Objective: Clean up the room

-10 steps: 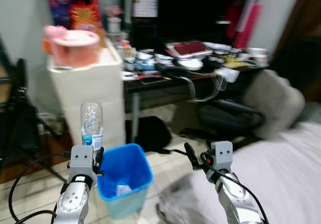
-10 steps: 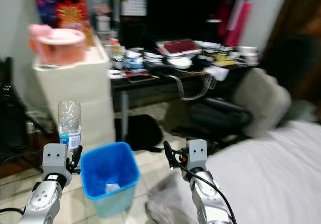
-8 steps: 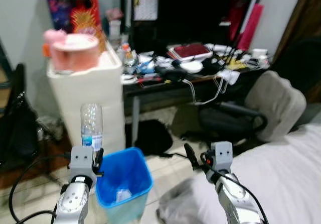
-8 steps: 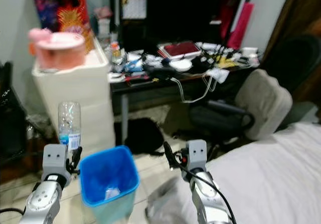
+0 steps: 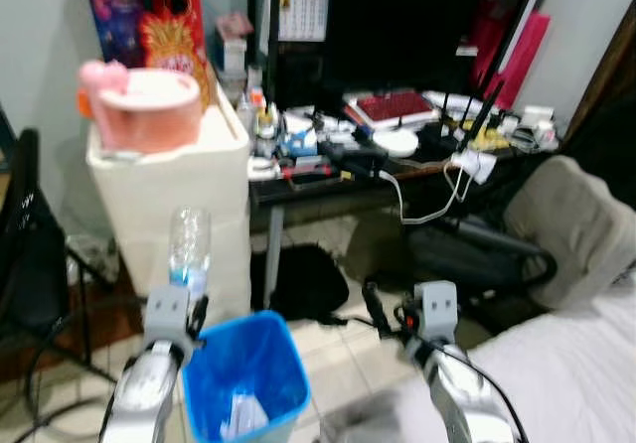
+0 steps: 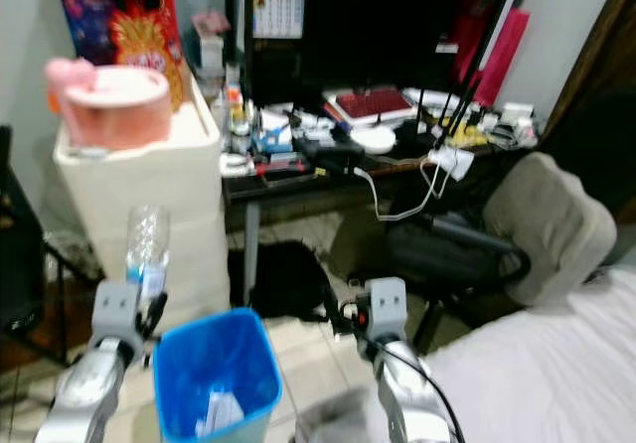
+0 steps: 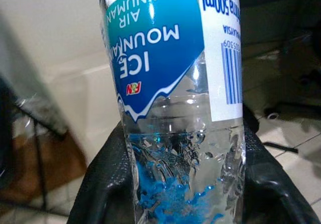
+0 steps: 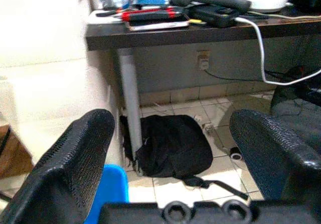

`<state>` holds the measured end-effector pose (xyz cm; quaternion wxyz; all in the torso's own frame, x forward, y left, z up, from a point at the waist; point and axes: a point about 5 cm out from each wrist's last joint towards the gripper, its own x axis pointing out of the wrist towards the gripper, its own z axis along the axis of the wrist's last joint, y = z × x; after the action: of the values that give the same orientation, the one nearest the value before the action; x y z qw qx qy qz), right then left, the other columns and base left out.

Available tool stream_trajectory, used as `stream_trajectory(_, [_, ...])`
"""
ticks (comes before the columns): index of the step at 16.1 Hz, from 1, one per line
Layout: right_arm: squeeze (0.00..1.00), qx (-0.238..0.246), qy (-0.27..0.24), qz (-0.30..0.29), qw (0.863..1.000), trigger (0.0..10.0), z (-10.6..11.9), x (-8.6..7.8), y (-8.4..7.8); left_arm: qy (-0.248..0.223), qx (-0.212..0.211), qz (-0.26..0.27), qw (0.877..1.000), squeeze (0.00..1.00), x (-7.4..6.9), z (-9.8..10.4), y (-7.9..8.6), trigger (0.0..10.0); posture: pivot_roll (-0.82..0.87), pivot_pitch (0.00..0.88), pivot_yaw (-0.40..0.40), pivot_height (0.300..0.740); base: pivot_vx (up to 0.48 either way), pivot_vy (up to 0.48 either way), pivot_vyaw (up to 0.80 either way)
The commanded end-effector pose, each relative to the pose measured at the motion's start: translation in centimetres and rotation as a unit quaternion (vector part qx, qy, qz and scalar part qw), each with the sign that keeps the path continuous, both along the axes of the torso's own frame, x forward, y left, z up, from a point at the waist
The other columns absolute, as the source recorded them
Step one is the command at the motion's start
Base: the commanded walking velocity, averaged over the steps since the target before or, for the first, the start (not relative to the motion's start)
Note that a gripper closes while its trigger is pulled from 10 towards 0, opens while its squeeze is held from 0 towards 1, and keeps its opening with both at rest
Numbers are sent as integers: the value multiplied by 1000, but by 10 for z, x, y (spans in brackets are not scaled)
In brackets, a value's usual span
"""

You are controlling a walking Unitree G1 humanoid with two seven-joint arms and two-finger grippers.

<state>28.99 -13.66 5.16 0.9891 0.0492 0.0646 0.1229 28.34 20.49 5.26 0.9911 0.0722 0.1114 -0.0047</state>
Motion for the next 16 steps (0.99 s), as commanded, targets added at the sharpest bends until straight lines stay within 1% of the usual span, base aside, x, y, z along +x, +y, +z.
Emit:
stream_trajectory(1, [0,-14,3,-12,1000,10000,-1,-1,-13,-14,9,-46,999,0,13,6,-17,10000,105,0,-97,740,0,0,0])
stream_trajectory(2, [0,-14,3,-12,1000,10000,-1,-1,-14,-8,3,-47,999,0,14,4,-17,10000,104,0,-97,740,0,0,0])
stream_trajectory(4, [0,-15,4,-12,1000,10000,-1,-1,-14,21,-26,-50,998,0,16,-5,-18,10000,100,0,-95,740,0,0,0])
stream_trajectory(5, [0,-15,5,-12,1000,10000,-2,-2,-14,40,-25,-49,998,275,17,-12,-19,10000,97,0,-92,740,0,0,0])
stream_trajectory(6, [0,-15,6,-12,1000,10000,-2,-2,-13,53,-21,-48,997,275,17,-15,-19,10000,95,0,-91,740,0,0,0])
stream_trajectory(7, [0,-16,6,-12,1000,10000,-2,-2,-14,58,-31,-52,996,1000,18,-18,-22,10000,88,0,-86,740,0,0,0])
stream_trajectory(9, [0,-16,8,-14,1000,10000,-3,-2,-15,63,-49,-69,994,1000,16,-22,-29,10000,85,0,-85,740,0,0,0])
stream_trajectory(10, [0,-17,9,-13,1000,10000,-4,-3,-16,70,-53,-77,993,976,13,-25,-32,10000,85,0,-85,740,0,0,0])
stream_trajectory(11, [0,-19,10,-13,1000,10000,-4,-3,-16,73,-56,-88,992,0,10,-28,-35,10000,88,0,-84,740,0,0,0])
stream_trajectory(14, [0,-20,11,-12,1000,10000,-5,-2,-17,64,-52,-96,992,0,3,-28,-36,10000,98,0,-86,740,0,0,0])
stream_trajectory(16, [0,-22,12,-8,1000,10000,-5,-1,-17,42,-37,-103,993,0,-8,-23,-32,10000,111,0,-92,740,0,0,0])
